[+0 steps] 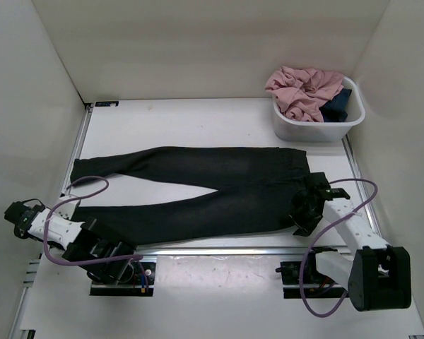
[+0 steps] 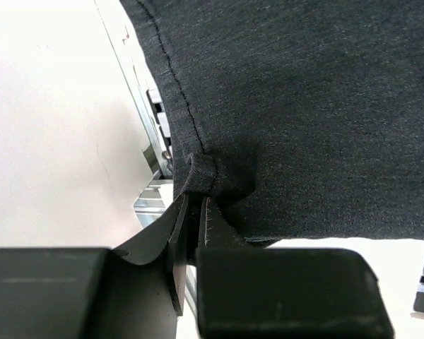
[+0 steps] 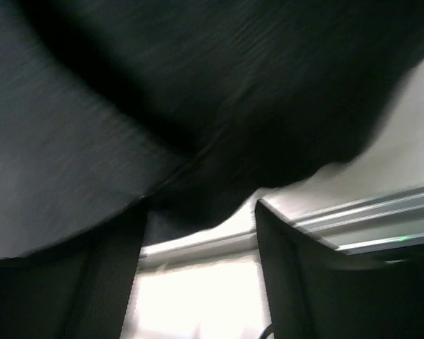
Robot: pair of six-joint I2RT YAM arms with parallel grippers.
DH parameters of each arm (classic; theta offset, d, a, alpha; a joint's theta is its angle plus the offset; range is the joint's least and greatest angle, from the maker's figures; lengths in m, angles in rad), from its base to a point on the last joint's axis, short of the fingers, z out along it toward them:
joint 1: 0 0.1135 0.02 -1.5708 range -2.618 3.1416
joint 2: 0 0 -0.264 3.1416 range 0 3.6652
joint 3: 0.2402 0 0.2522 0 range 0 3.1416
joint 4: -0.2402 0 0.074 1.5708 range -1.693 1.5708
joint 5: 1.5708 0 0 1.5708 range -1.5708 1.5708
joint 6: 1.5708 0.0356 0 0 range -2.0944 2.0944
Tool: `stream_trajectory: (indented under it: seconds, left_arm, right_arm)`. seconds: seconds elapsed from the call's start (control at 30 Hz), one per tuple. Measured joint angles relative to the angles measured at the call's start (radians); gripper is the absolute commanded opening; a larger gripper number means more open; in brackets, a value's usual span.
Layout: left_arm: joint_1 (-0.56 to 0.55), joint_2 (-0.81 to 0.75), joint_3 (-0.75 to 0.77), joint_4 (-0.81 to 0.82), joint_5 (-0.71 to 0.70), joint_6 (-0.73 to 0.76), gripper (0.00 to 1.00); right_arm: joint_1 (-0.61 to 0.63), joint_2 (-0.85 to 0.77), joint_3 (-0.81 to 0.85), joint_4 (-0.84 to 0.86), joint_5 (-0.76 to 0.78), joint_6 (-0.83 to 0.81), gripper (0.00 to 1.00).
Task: Fold and stack the trousers
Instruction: Flatten the trousers out
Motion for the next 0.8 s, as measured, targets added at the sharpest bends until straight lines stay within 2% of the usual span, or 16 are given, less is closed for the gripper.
stream_trajectory:
  seconds: [0.03,0.07,0.17,0.2,0.3,0.33,0.4,0.47,0.57,0.63,0.7,0.8]
  left_arm:
    - [0.0,0.0,-0.001,-0.002,0.004,0.007,0.19]
    - [0.002,0.0,-0.003,-0.002,0.006,0.018,0.2]
    - [0.023,-0.002,-0.016,-0.002,0.012,0.061,0.28]
    - [0.035,-0.002,-0.023,-0.002,0.013,0.079,0.31]
    - [0.097,-0.002,-0.029,-0.007,0.006,0.135,0.41]
    - [0.122,-0.001,-0.029,-0.007,-0.006,0.156,0.5]
    - [0.19,0.004,-0.028,-0.009,-0.026,0.218,0.67]
    - [0.261,0.023,-0.022,-0.017,-0.048,0.282,0.74]
    - [0.34,0.086,0.037,-0.071,-0.072,0.351,0.78]
    - [0.341,0.125,0.098,-0.101,-0.054,0.349,0.78]
    - [0.306,0.138,0.156,-0.117,-0.012,0.327,0.78]
    - [0.196,0.087,0.171,-0.123,0.063,0.282,0.82]
  right_arm:
    - [0.0,0.021,-0.014,0.014,0.02,0.011,0.51]
    - [-0.003,0.039,-0.029,0.027,0.037,0.024,0.4]
    - [-0.014,0.062,-0.055,0.042,0.072,0.05,0.18]
    - [-0.019,0.058,-0.056,0.043,0.079,0.055,0.16]
    - [-0.042,0.029,-0.066,0.042,0.087,0.071,0.16]
    - [-0.052,0.002,-0.069,0.029,0.097,0.072,0.21]
    - [-0.068,-0.065,-0.067,-0.01,0.114,0.074,0.45]
    - [-0.077,-0.133,-0.048,-0.068,0.136,0.069,0.53]
    - [-0.08,-0.175,0.044,-0.156,0.156,0.045,0.53]
    - [-0.08,-0.166,0.112,-0.185,0.161,0.027,0.53]
    - [-0.08,-0.135,0.176,-0.184,0.164,0.008,0.53]
    - [-0.08,-0.053,0.245,-0.166,0.167,-0.011,0.53]
